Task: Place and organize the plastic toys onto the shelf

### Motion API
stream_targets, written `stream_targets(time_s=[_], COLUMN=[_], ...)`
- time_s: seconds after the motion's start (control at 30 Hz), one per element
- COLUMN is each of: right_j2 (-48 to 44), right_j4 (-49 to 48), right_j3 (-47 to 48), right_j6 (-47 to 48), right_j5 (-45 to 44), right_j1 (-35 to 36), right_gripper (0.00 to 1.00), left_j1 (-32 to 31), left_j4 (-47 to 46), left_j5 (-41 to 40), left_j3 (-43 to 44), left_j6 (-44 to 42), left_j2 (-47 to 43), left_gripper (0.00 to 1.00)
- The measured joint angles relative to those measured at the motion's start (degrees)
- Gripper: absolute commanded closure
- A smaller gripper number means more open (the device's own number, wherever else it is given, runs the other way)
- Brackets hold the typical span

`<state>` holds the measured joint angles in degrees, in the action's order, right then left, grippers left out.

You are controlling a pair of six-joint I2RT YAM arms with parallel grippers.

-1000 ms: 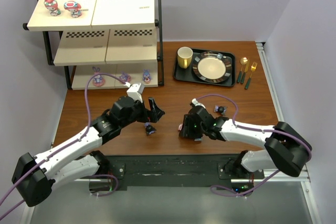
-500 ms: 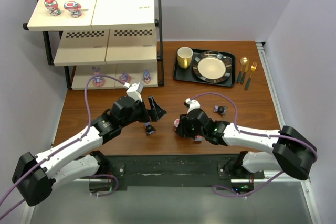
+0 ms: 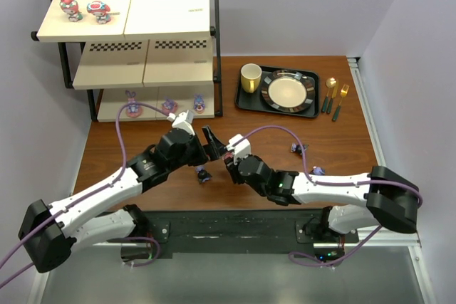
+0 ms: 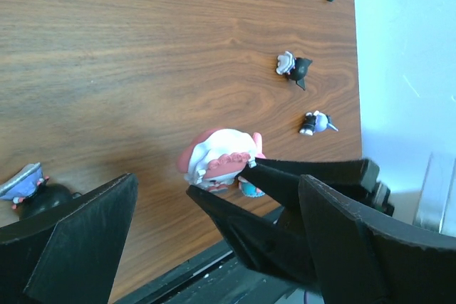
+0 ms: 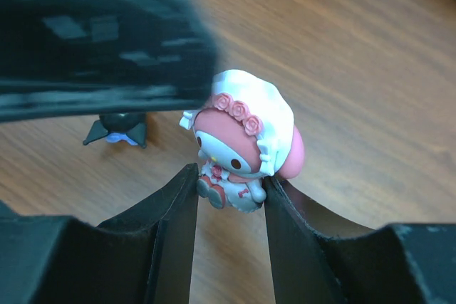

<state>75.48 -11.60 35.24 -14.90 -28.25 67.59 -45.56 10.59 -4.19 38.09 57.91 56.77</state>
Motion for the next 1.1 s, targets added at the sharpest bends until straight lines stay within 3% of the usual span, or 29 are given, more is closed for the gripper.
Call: stream_targets(time_s=[0.27,0.47,0.9,1.1], right_j2=[1.11,1.11,1.14,1.14], right_j4=[-3.28,-3.04,-4.74,-5.62], right_j3=[0.44,0.44,0.31,0.28], right_j6=[4.68,5.79,6.40,6.36], right_j5=[-2.89,-3.34,-4.22,-4.22], right_j1=[1.33,1.90,2.45,2.71], right_gripper=[1.00,1.00,1.00,1.00], left_j1=[-3.17,-4.98,-7.02,-7.39], left_j4=[0.94,-0.13,-2.67,-3.74], left_j5=[-3.87,-7.23,-10.97,-11.23], left_j3=[3.28,3.89,3.78,2.47], left_j6=[1.51,3.15,6.54,8.70], left_j2=[5.68,8.81,12.00,12.02], left_gripper=[0.09,0.20,0.26,0.46])
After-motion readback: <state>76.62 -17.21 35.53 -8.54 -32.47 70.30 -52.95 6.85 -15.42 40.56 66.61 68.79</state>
